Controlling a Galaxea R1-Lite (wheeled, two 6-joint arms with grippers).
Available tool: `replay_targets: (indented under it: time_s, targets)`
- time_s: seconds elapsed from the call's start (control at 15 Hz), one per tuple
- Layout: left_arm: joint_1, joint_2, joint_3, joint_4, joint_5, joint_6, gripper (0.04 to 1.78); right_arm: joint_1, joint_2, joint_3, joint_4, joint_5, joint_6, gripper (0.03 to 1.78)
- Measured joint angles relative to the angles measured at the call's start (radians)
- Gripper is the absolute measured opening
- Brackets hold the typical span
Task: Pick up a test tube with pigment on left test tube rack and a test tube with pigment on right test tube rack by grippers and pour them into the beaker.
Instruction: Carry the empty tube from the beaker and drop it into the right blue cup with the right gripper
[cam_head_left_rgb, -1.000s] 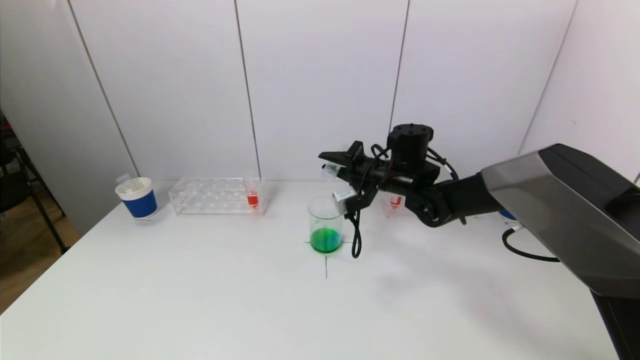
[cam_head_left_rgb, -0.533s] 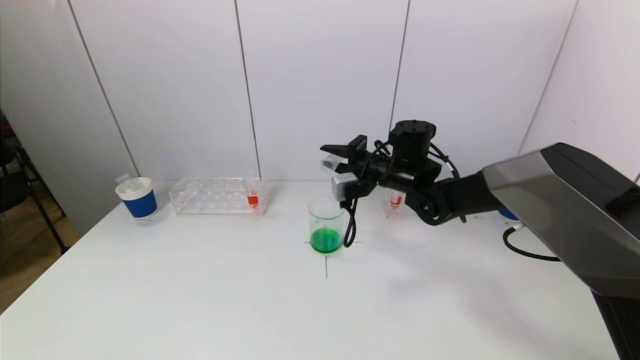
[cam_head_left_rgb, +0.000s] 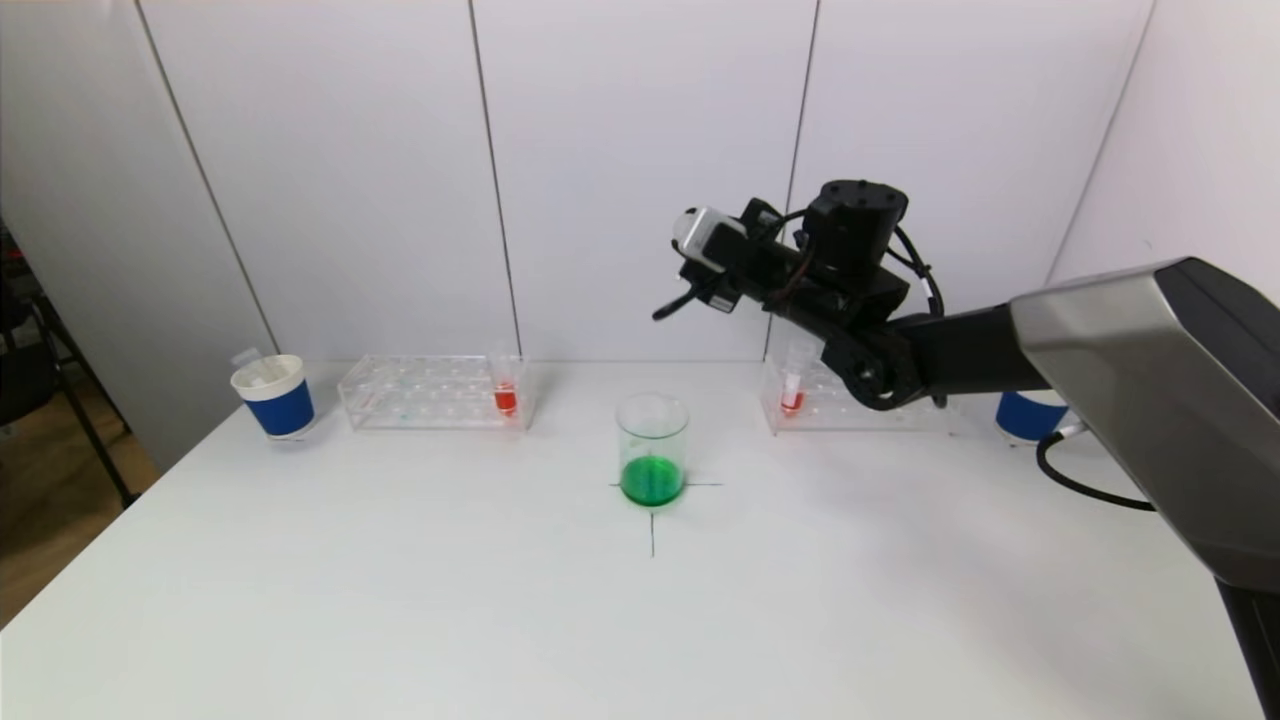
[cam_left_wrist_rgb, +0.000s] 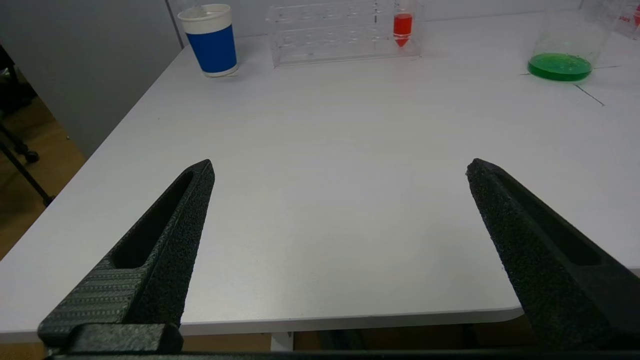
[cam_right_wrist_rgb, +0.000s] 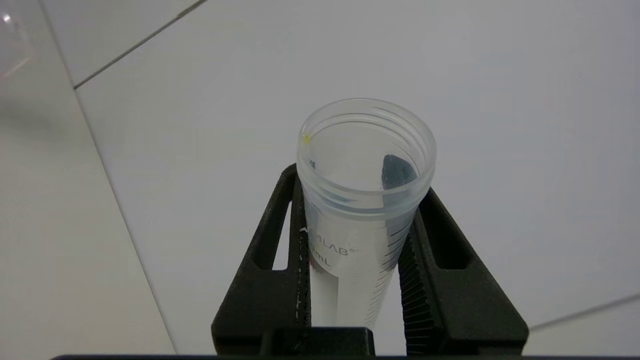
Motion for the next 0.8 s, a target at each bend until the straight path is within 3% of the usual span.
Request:
replay_targets:
  time_s: [0.13,0.27,0.53,0.8]
  targets:
    - [0.0,0.0,0.0,0.0,0.0,0.0,1.76,-0.001,-0.023,-0.048,0.046,-0.104,0.176,0.55]
    - [0.0,0.0,0.0,0.0,0.0,0.0,1.76,-0.018,-0.054,-0.1,0.139,-0.166,0.337,0.55]
    - [0.0,0.0,0.0,0.0,0.0,0.0,1.76,-0.082,-0.129,-0.174,0.333,-0.177,0.601,0.55]
    - [0.0,0.0,0.0,0.0,0.0,0.0,1.76,-0.187,-0.168,-0.176,0.407,-0.18,0.753,0.55]
